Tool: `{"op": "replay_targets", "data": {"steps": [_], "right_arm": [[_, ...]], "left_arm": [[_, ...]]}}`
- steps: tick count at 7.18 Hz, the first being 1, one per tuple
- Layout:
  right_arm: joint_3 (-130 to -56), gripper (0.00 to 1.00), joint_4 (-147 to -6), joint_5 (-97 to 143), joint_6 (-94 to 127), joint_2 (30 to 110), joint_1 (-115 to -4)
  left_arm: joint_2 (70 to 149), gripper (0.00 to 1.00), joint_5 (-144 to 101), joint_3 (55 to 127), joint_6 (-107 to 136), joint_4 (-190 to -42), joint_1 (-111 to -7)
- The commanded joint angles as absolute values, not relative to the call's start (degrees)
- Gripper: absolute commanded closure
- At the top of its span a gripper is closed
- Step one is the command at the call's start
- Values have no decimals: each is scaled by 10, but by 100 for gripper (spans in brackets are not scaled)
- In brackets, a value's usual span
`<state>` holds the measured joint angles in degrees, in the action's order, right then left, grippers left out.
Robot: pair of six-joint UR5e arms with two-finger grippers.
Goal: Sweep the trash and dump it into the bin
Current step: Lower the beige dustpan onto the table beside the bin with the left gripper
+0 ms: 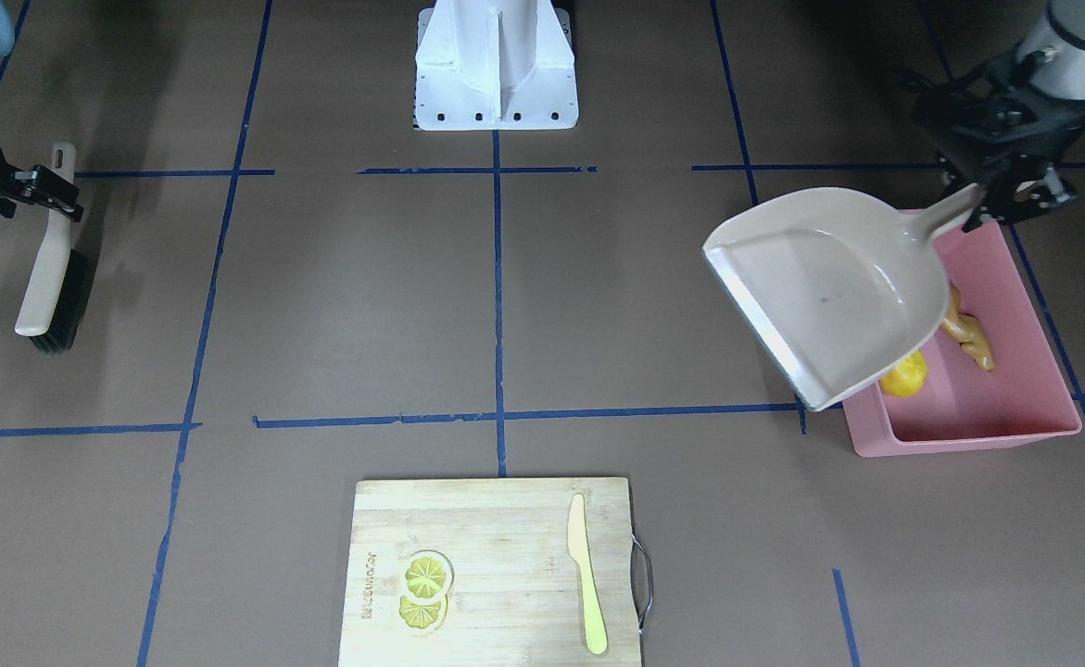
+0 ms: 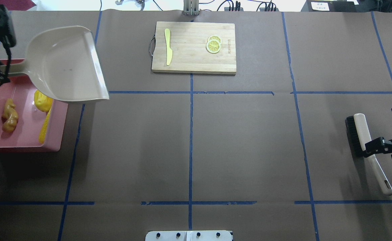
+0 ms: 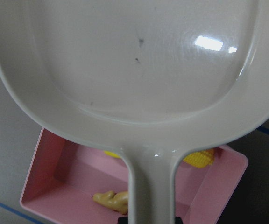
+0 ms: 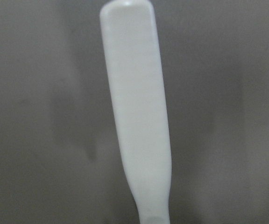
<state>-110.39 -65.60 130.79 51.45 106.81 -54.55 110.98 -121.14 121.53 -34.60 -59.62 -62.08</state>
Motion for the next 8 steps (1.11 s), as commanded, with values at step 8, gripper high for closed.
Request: {"op": "replay_targets", "data": {"steps": [8], "right_arm": [[-1116,0,-612,1317,512,1021,-680]], "left_arm": [[1119,100,-1210,1105,-276,-835,-429]]}}
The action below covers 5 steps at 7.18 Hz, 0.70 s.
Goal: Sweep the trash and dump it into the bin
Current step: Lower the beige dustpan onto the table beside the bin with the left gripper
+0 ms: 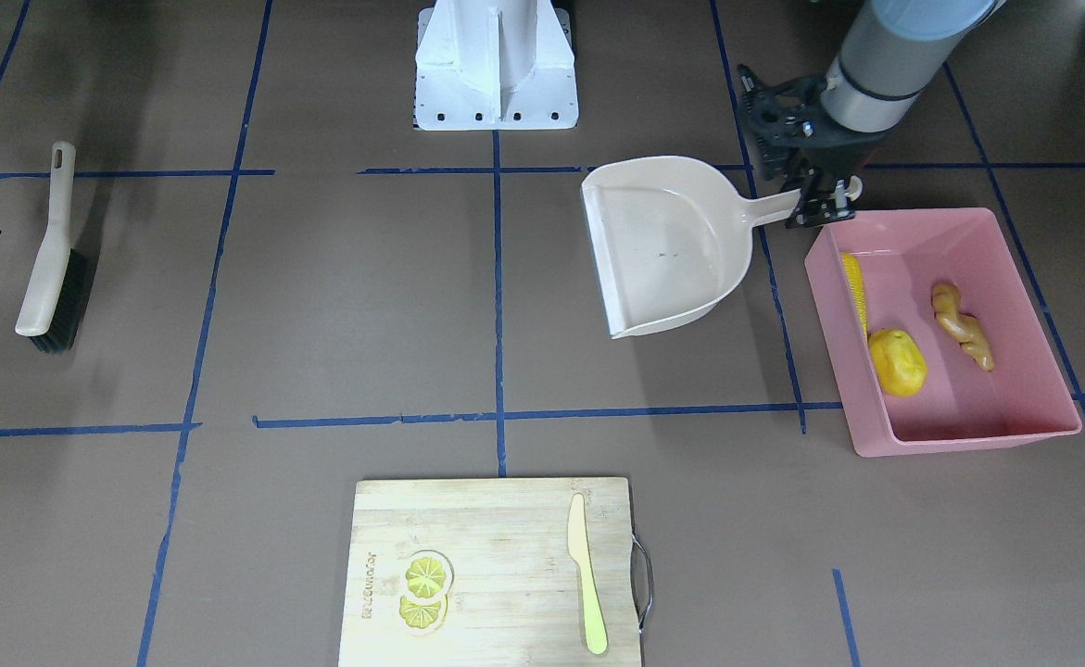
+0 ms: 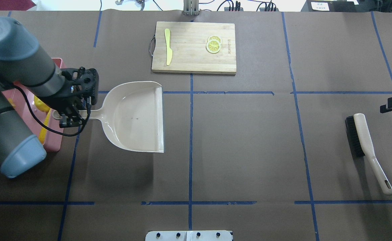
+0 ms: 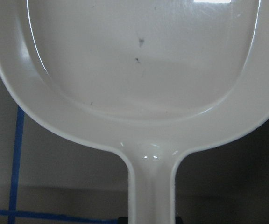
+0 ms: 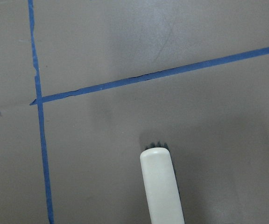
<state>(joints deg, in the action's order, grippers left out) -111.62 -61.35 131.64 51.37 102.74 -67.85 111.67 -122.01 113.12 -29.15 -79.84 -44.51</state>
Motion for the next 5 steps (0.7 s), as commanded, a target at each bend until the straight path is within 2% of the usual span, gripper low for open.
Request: {"op": "replay_targets", "data": {"steps": [1,5], "right_arm": [[-1114,0,-613,1317,512,1015,-681],[-1114,0,-616,1318,514,1013,-681]], "left_arm": [[1126,100,-1179,1100,-269,-837,-412],[1155,99,-1159,1060,-248,-840,-375]]}}
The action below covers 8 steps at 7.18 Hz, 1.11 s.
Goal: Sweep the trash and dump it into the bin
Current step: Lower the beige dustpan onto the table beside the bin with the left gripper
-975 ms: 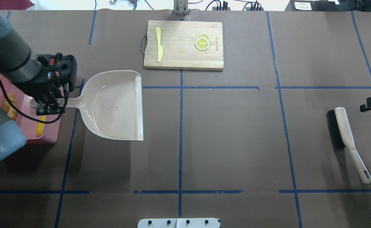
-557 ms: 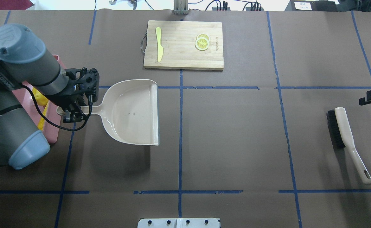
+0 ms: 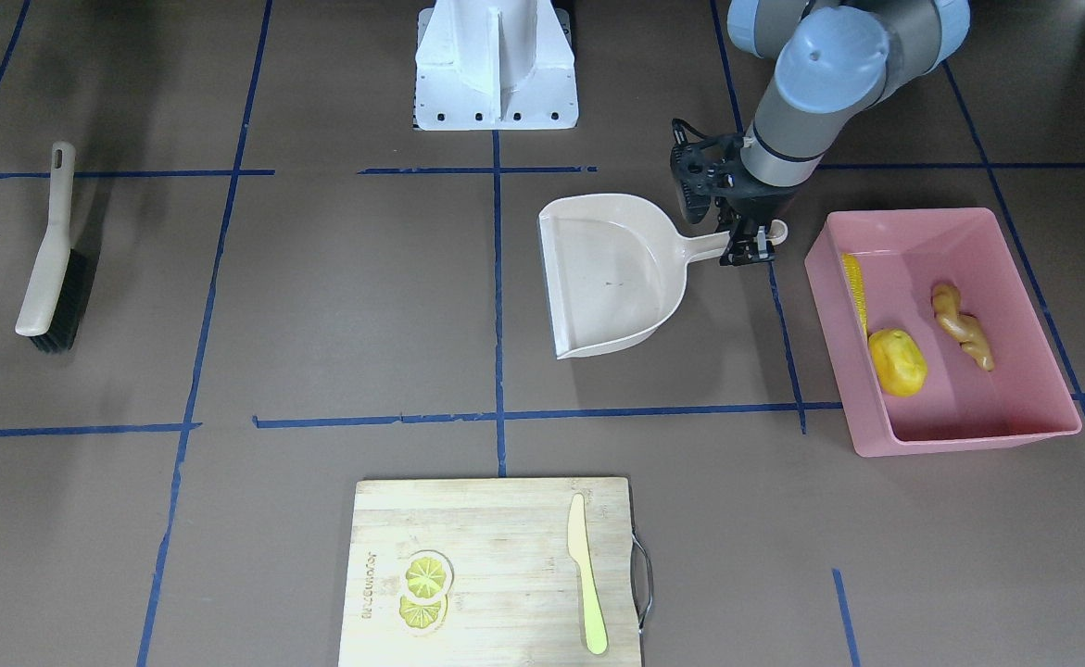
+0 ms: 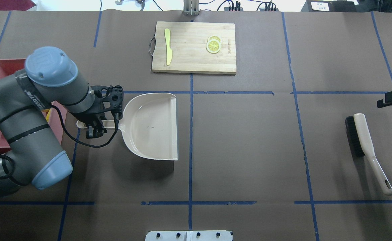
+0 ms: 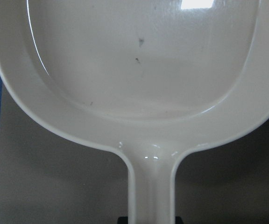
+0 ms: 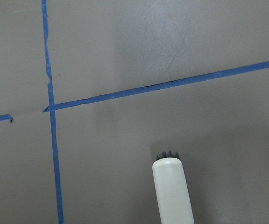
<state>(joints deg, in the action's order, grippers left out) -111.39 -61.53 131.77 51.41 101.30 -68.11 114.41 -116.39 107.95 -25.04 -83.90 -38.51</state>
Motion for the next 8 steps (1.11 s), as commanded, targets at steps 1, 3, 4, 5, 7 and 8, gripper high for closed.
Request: {"op": "replay_targets", "data": {"steps": [1,3,4,5,7,8], "right_arm": [[-1114,0,-616,1318,514,1013,-681],[-1114,0,-617,1318,514,1013,-681],[-1114,0,-617,1318,514,1013,-681],[-1114,0,-617,1318,514,1013,-681],[-1114,0,-619,1317,515,1012,-681],[-1113,0,-619,1317,515,1012,-681]], "left_arm": [[1155,98,-1159,1056,-251,-849,-374],[1155,90,-1159,1048,-252,-853,-365],[1155,86,-1159,1043,-252,-853,-355],[1154,85,-1159,1042,-252,-852,-349],[1157,50,-1159,1043,-253,-853,-347],[1158,28,-1159,1044,-272,-851,-346]]}}
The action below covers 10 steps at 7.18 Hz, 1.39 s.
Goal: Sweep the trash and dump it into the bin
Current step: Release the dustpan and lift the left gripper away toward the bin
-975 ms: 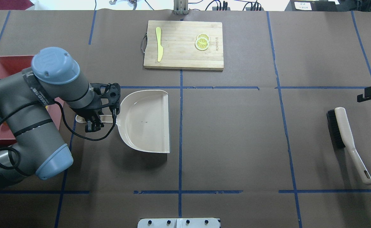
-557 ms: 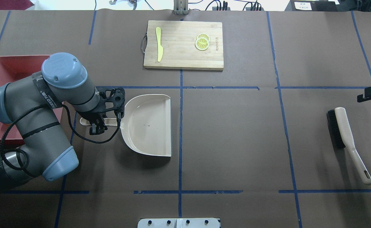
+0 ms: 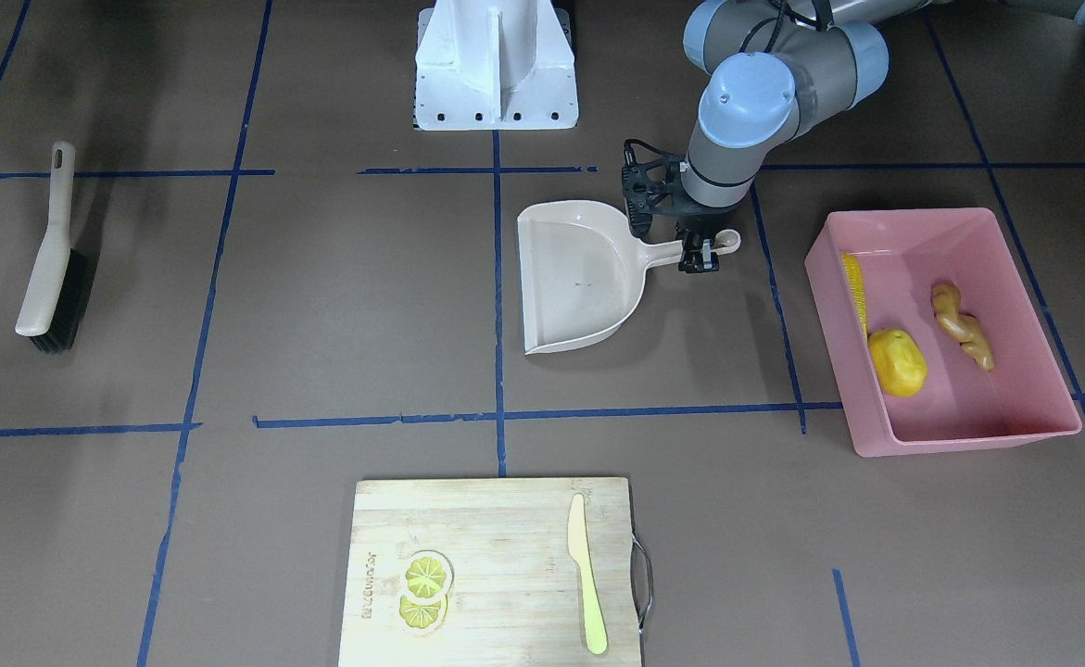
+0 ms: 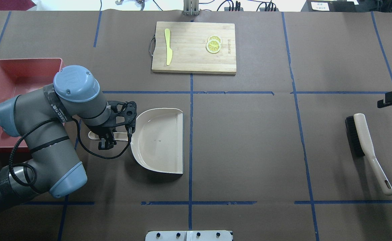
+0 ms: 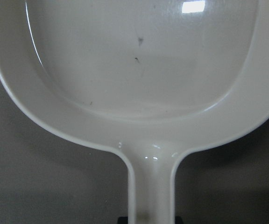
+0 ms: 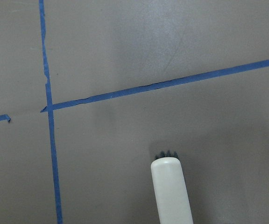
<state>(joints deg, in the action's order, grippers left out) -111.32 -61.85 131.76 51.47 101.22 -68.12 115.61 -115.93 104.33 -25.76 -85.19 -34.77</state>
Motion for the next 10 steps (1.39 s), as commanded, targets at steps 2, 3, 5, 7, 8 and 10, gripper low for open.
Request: {"op": "replay_targets", "data": {"steps": [2,3,5,7,8,10], "right_arm": [[-1113,0,-619,1317,515,1012,-681],[-1113,0,-619,1317,515,1012,-681],[-1114,0,-618,1317,515,1011,-681],[-1115,0,-618,1317,515,1011,-682],[-1115,0,-617,1317,515,1011,-682],[-1116,0,-616,1317,515,1011,-683]], "left_arm": [[1157,0,-1157,1046,-277,-850,-347],[1157,0,-1158,1049,-274,-845,-349],[1158,0,-1158,1074,-265,-826,-391],[1162,0,-1158,1105,-253,-701,-436],[1176,0,-1158,1115,-248,-696,-453],[1178,0,-1161,1139,-190,-702,-531]]}}
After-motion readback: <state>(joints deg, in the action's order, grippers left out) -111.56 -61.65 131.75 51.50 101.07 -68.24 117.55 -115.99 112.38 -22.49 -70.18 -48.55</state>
